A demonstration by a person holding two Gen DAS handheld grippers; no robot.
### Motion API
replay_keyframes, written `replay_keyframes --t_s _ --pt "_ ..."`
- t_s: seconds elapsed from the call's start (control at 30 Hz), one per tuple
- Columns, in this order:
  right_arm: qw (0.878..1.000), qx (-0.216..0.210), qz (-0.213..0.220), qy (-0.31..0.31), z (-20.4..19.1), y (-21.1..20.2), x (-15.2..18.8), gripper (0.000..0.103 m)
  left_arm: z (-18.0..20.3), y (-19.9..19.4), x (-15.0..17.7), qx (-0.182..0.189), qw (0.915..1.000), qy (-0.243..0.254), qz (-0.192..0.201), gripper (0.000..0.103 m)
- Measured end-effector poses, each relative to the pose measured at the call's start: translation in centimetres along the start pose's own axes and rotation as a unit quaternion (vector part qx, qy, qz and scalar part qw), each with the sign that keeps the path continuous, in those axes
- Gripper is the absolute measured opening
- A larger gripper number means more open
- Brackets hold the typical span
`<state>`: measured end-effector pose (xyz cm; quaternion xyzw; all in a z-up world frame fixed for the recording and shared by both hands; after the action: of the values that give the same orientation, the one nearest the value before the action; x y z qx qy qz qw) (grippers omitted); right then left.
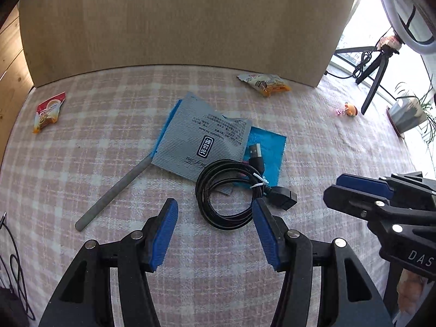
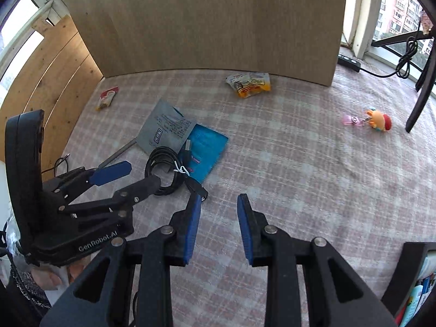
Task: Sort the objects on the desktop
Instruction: 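Move both grippers back to the items on the table, then grasp the coiled black cable with the right gripper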
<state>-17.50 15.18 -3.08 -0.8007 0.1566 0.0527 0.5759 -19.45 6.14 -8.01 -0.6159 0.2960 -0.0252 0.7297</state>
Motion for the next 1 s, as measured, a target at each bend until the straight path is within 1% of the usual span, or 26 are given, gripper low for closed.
replay_keyframes --t_s 0.13,0.2,0.3,0.37,0.47,0.53,0.6,0.63,0.73,0.8,0.83,0.93,1.0 --pt "1.000 -0.003 -0.017 -0.007 -1.0 1.8 0.1 0.028 0.2 0.7 0.0 -0.007 0.9995 0.029 -0.003 0.054" --pt "1.000 -0.001 -0.022 -0.007 -1.2 2.5 0.0 0.027 -0.1 0.9 0.1 -0.018 0.9993 0.034 -0.004 0.054" --pt "0.999 -0.014 -0.035 0.004 -1.2 3.3 -0.2 0.027 -0.3 1.2 0.2 0.000 0.9995 0.030 -0.001 0.055" --pt "0.999 -0.019 -0.042 0.006 -1.2 3.8 -0.2 0.027 -0.2 1.2 0.2 0.002 0.9991 0.043 0.003 0.055" --pt "0.998 -0.019 -0.053 -0.008 -1.3 4.3 0.2 0.027 0.1 1.0 0.4 0.009 0.9977 0.067 0.006 0.055" --pt "0.998 -0.019 -0.054 -0.018 -1.4 4.5 0.4 0.027 0.2 1.0 0.5 0.010 0.9967 0.081 0.007 0.055" --pt "0.998 -0.020 -0.052 -0.022 -1.5 4.6 0.3 0.027 0.1 1.0 0.3 0.014 0.9963 0.084 0.007 0.055" --pt "0.998 -0.021 -0.052 -0.023 -1.5 4.6 0.2 0.024 0.1 1.0 0.2 0.015 0.9962 0.085 0.008 0.055" --pt "0.998 -0.021 -0.053 -0.024 -1.8 5.0 0.1 0.024 0.3 1.0 0.2 0.018 0.9954 0.094 0.011 0.052" --pt "0.998 -0.027 -0.057 -0.018 -1.8 5.0 0.2 0.023 0.7 0.9 0.2 0.031 0.9949 0.095 0.013 0.043" --pt "0.997 -0.033 -0.062 -0.012 -1.7 5.0 0.4 0.022 0.9 0.8 0.2 0.038 0.9948 0.094 0.013 0.041" --pt "0.997 -0.042 -0.066 -0.004 -1.3 4.7 1.1 0.022 1.6 0.8 0.6 0.042 0.9949 0.090 0.016 0.040" --pt "0.997 -0.043 -0.065 -0.005 -1.0 4.4 1.9 0.021 1.8 0.7 0.8 0.042 0.9956 0.082 0.021 0.035"
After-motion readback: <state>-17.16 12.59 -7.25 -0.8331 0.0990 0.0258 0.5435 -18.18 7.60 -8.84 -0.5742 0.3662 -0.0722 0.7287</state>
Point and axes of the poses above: each gripper's, at about its wrist camera, not at the fingertips, and y roughly the way its jaws point, z to its right, x to its underside, the point moved 10 cm from there along y, roughly the way its jaws point, and after that the axes turned 13 degrees about y, right-handed, at the moved point
